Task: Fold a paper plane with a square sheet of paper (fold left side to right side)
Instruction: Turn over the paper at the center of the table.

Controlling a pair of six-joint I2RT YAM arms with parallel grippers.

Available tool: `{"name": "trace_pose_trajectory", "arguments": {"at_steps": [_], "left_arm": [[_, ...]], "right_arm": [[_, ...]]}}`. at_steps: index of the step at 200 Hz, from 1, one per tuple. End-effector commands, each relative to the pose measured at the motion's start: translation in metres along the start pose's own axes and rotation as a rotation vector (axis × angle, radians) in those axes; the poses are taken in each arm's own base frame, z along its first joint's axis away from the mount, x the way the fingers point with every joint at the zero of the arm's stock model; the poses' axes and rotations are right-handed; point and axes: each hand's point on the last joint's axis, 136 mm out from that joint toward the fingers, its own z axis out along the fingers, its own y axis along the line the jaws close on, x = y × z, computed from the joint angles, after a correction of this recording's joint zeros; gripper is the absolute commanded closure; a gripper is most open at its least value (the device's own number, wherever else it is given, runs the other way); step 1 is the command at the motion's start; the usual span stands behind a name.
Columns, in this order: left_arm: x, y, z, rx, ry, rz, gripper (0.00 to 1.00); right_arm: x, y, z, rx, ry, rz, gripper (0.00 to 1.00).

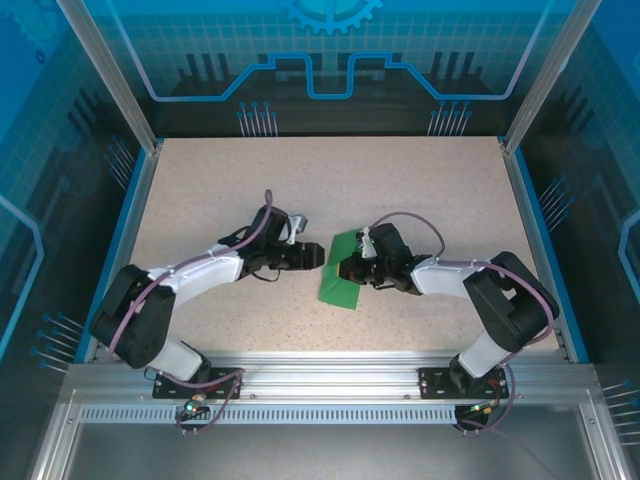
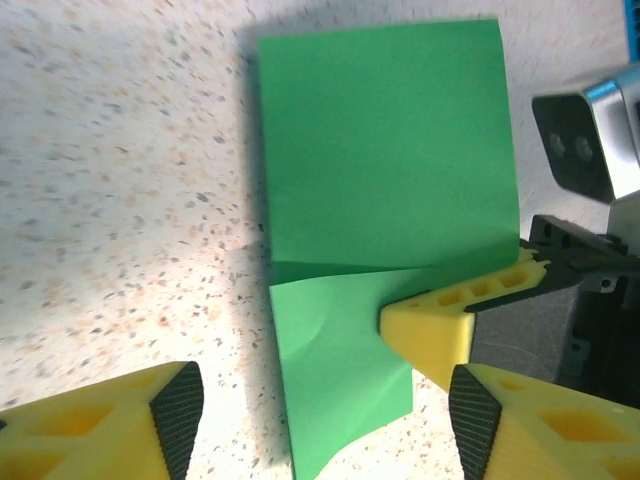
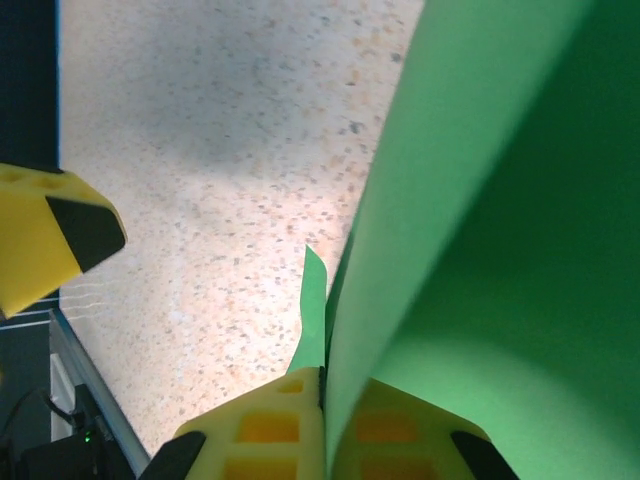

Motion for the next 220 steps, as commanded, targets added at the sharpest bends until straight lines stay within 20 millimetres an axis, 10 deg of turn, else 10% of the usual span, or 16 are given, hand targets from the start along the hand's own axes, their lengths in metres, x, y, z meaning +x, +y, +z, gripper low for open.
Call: {"name": "trace_pose_trajectory", "arguments": {"at_steps": [1, 63, 125, 220], "left_arm": [[-0.008, -0.009, -0.024, 0.07, -0.063, -0.025, 0.23], [-0.025, -0.051, -0.104, 0.275, -0.28, 0.025, 0.01], [-0.027, -0.135, -0.181, 0.622, -0.372, 0.194, 0.01], [-0.008, -0.188, -0.199, 0.782, -0.3, 0.347, 0.07]], "right_arm": [[-0.014, 0.02, -0.017, -0.062, -0.033, -0.095, 0.98], [-0.045, 0.068, -0.079, -0.214, -0.145, -0.307, 0.97], [-0.048, 0.168, -0.162, -0.519, -0.255, -0.568, 0.96], [-0.009, 0.241, -0.197, -0.73, -0.259, -0.744, 0.96]]}}
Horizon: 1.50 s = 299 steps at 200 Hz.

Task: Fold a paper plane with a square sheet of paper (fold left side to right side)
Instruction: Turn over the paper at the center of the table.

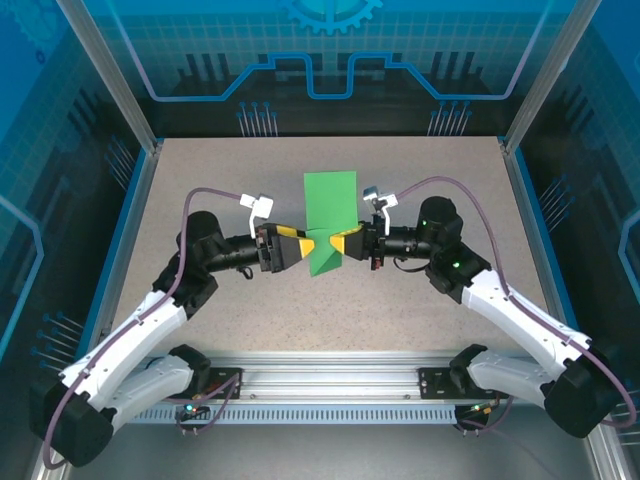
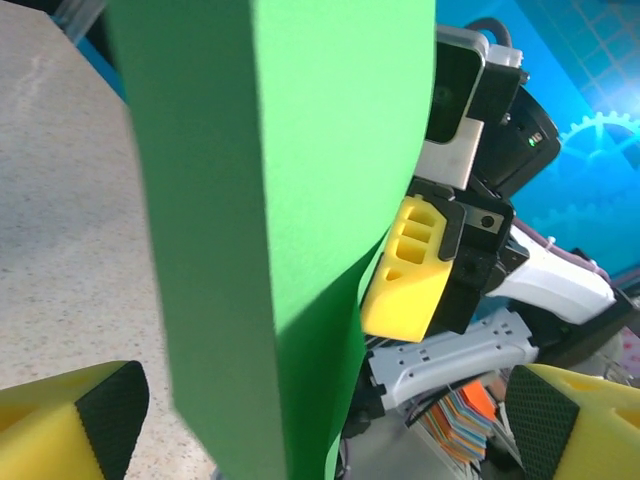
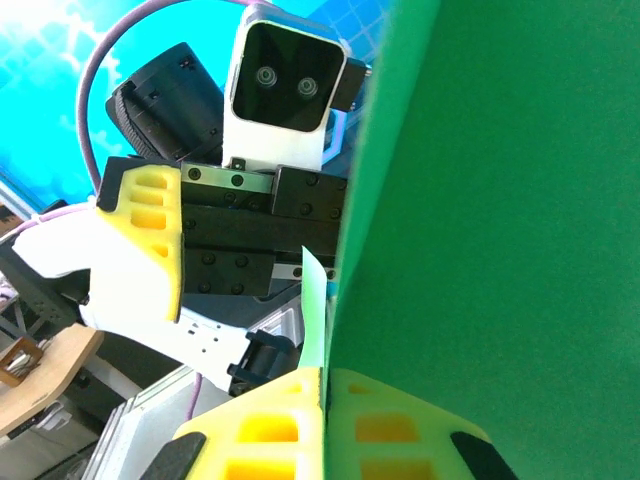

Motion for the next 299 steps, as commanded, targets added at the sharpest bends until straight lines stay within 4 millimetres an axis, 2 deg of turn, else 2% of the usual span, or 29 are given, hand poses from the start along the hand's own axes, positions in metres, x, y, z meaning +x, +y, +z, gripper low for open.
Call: {"name": "trace_pose_trajectory", "arguments": {"at_steps": [1, 42, 111, 156, 183, 213, 246, 257, 299], "left_arm": [[-0.01, -0.031, 0.001, 0.09, -0.001, 0.081, 0.07], [-0.009, -0.044, 0.003, 0.125, 0.011, 0.1, 0.2], [-0.009, -0.039, 0.006, 0.101, 0.014, 0.091, 0.67], [-0.008, -0.033, 0.007, 0.08, 0.014, 0.083, 0.91], [-0.006, -0.029, 0.007, 0.062, 0.017, 0.081, 0.98], [-0.003, -0.019, 0.008, 0.009, 0.026, 0.079, 1.0], [0.007, 0.01, 0.002, -0.173, 0.066, 0.104, 1.0], [0.011, 0.02, -0.001, -0.248, 0.085, 0.118, 1.0], [0.023, 0.051, -0.014, -0.542, 0.151, 0.195, 1.0]], "right_arm": [[-0.018, 0.025, 0.0, -0.074, -0.044, -0.08, 0.96], [-0.017, 0.034, 0.003, -0.111, -0.041, -0.093, 0.96], [-0.014, 0.034, 0.004, -0.107, -0.037, -0.09, 0.94], [-0.012, 0.033, 0.003, -0.103, -0.034, -0.09, 0.91], [-0.01, 0.031, 0.001, -0.083, -0.032, -0.092, 0.86], [-0.007, 0.025, -0.004, -0.033, -0.031, -0.099, 0.74], [0.01, -0.009, -0.022, 0.166, 0.017, -0.04, 0.6], [0.017, -0.025, -0.033, 0.267, 0.03, -0.012, 0.52], [0.045, -0.075, -0.084, 0.651, 0.103, 0.054, 0.36]]}}
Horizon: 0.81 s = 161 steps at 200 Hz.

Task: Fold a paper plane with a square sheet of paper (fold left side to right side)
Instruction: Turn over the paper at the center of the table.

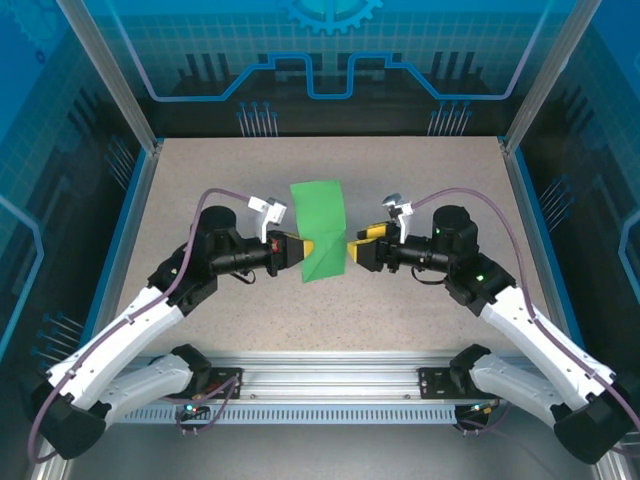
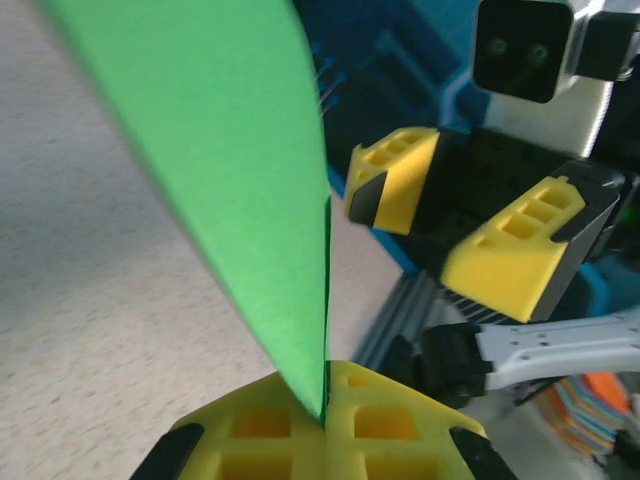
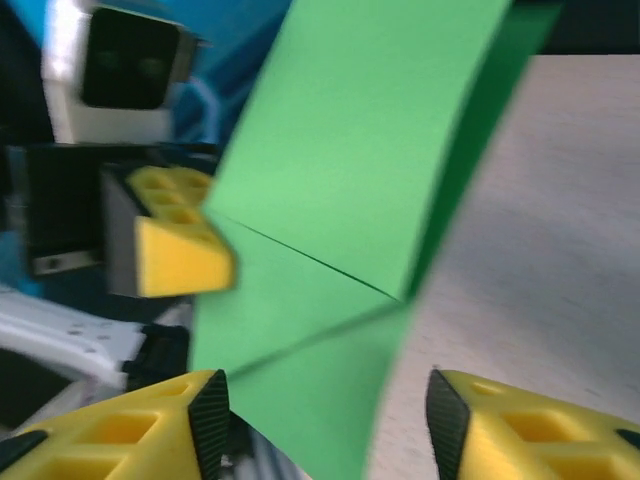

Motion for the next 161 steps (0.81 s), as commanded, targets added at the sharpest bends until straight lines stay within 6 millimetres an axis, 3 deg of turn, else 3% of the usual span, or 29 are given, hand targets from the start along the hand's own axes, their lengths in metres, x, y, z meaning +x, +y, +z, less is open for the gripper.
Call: {"name": "trace_pose_trajectory", "arguments": {"at_steps": [1, 12, 50, 72, 77, 109, 161], "left_arm": [[0.012, 0.031, -0.007, -0.257, 0.058, 0.082, 1.0], [0.015, 0.041, -0.008, -0.352, 0.079, 0.107, 1.0], [0.029, 0.064, -0.011, -0.705, 0.177, 0.227, 1.0], [0.032, 0.071, -0.012, -0.933, 0.25, 0.314, 1.0], [0.033, 0.072, -0.012, -0.978, 0.268, 0.327, 1.0], [0.043, 0.087, -0.01, -1.264, 0.348, 0.321, 1.0], [0.066, 0.099, 0.012, -1.426, 0.305, 0.097, 1.0]], "right_arm": [[0.026, -0.048, -0.021, 0.289, 0.091, 0.032, 0.35], [0.033, -0.064, -0.032, 0.396, 0.115, 0.039, 0.34], [0.06, -0.118, -0.077, 0.781, 0.201, 0.094, 0.09], [0.079, -0.143, -0.104, 0.976, 0.261, 0.153, 0.0], [0.07, -0.142, -0.108, 0.995, 0.243, 0.158, 0.0], [0.075, -0.15, -0.121, 1.057, 0.248, 0.201, 0.0], [0.074, -0.149, -0.13, 1.064, 0.206, 0.212, 0.0]]}}
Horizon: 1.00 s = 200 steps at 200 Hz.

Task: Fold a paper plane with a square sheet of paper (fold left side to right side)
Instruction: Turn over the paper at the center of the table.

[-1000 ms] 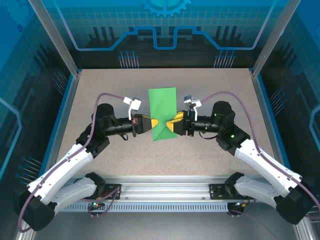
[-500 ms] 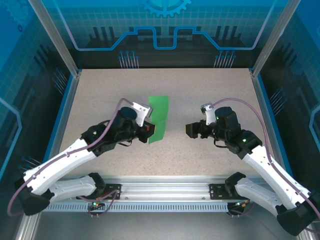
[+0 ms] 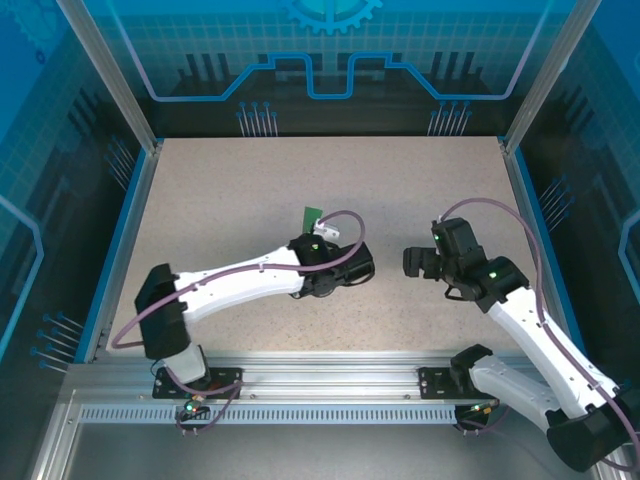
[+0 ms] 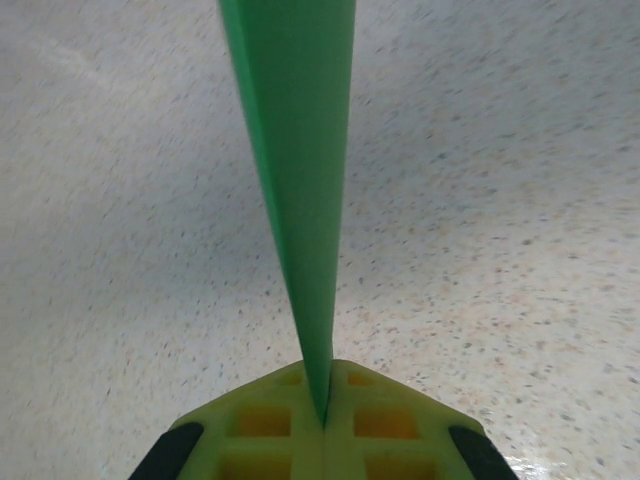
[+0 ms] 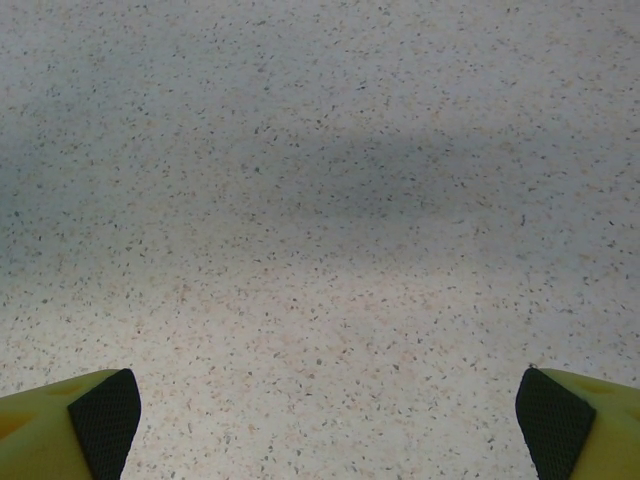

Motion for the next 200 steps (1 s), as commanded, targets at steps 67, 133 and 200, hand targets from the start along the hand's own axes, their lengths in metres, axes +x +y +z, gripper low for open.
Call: {"name": "trace_pose_trajectory", "arguments": {"at_steps": [67, 133, 200], "left_arm": [[0.028, -0.036, 0.024, -0.149, 0.256, -0.228, 0.96], [0.048, -0.078, 0.066, -0.029, 0.398, -0.233, 0.98], [0.058, -0.103, 0.09, 0.056, 0.488, -0.247, 0.9]], "right_arm": [[0.006, -0.01, -0.006, -0.016, -0.02, 0.063, 0.0], [0.01, -0.007, -0.003, -0.044, -0.012, 0.069, 0.0], [0.011, -0.006, -0.003, -0.056, -0.007, 0.068, 0.0]]}}
